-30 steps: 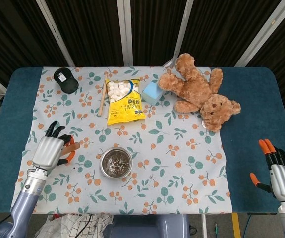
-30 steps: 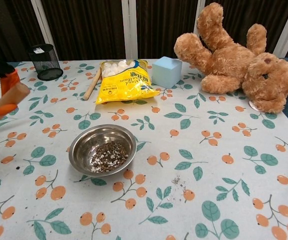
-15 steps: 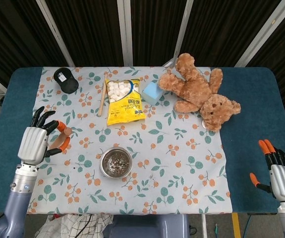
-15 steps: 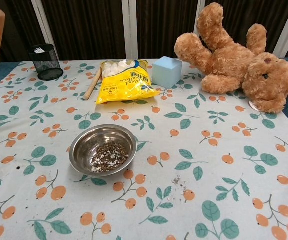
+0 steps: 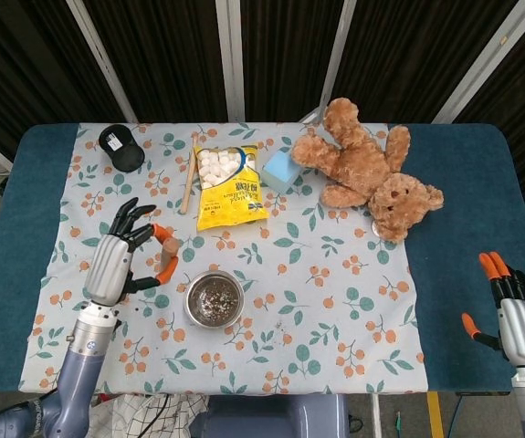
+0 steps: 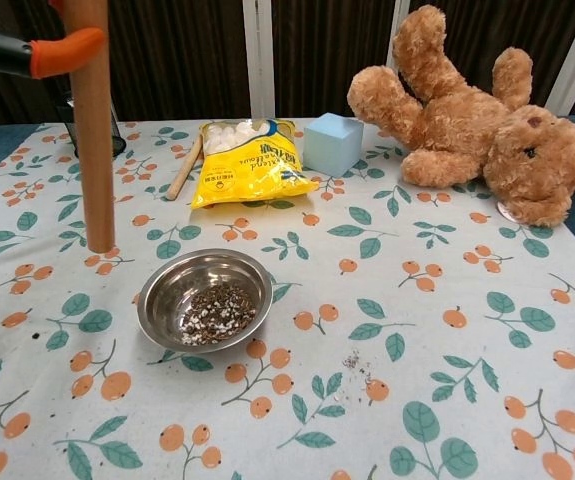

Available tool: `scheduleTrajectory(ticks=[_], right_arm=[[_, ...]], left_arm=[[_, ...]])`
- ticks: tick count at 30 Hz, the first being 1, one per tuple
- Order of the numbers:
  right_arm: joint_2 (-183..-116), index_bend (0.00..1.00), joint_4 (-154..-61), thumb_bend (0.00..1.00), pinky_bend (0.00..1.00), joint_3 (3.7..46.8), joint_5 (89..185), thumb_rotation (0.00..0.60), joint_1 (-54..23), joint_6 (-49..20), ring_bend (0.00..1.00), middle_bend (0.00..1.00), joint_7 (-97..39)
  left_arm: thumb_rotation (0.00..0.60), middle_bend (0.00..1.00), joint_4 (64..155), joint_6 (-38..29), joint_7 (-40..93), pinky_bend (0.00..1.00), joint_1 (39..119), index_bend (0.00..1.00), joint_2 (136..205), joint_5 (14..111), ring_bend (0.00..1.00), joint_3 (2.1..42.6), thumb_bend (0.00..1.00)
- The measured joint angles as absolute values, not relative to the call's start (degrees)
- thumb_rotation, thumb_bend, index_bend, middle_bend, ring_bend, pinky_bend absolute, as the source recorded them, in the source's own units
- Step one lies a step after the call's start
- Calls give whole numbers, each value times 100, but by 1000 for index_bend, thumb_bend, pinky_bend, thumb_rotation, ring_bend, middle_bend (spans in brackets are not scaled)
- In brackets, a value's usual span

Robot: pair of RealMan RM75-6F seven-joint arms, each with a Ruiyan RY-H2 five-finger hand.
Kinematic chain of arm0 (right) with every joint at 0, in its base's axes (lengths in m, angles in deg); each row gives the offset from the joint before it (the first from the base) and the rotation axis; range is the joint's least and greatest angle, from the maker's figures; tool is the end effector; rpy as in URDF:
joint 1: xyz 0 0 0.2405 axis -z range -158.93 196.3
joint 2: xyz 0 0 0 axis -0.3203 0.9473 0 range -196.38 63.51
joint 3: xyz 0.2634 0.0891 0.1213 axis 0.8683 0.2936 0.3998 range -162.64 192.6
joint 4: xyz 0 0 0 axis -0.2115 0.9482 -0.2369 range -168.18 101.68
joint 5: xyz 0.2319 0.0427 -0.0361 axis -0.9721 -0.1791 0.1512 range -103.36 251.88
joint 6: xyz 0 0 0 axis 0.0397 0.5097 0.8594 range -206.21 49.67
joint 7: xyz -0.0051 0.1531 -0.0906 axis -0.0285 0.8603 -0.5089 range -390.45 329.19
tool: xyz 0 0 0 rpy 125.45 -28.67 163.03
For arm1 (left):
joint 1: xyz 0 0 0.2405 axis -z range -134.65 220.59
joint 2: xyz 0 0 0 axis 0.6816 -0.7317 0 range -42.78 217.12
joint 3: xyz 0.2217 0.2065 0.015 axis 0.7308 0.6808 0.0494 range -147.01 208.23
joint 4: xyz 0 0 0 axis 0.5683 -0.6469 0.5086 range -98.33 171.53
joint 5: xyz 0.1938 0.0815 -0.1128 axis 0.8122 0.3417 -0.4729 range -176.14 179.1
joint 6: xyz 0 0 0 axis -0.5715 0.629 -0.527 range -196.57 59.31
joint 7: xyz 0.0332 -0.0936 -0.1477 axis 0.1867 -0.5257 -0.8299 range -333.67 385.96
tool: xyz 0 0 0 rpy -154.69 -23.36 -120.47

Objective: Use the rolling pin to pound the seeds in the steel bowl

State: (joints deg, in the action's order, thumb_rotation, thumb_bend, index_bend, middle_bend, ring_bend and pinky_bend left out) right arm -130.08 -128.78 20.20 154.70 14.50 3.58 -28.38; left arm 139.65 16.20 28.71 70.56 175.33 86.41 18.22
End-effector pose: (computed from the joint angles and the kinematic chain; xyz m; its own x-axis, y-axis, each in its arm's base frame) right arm -0.3701 -0.2247 0.1542 0.2995 -0.0220 0.9538 -0.9496 0.0896 0.3002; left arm -0.1324 0.3246 0.0411 -0.1944 -0.0318 0.9804 0.8936 -0.4180 0.1636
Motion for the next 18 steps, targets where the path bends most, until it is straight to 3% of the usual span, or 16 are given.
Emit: scheduleTrajectory(ticks=[18], right_arm=[[-13044,0,-12827,360,0,2017,15485,600,1435,332,0,0,-2800]], left_arm=[[600,662,12750,1663,1383,84,7298,609,18763,9103,176,1888,923]])
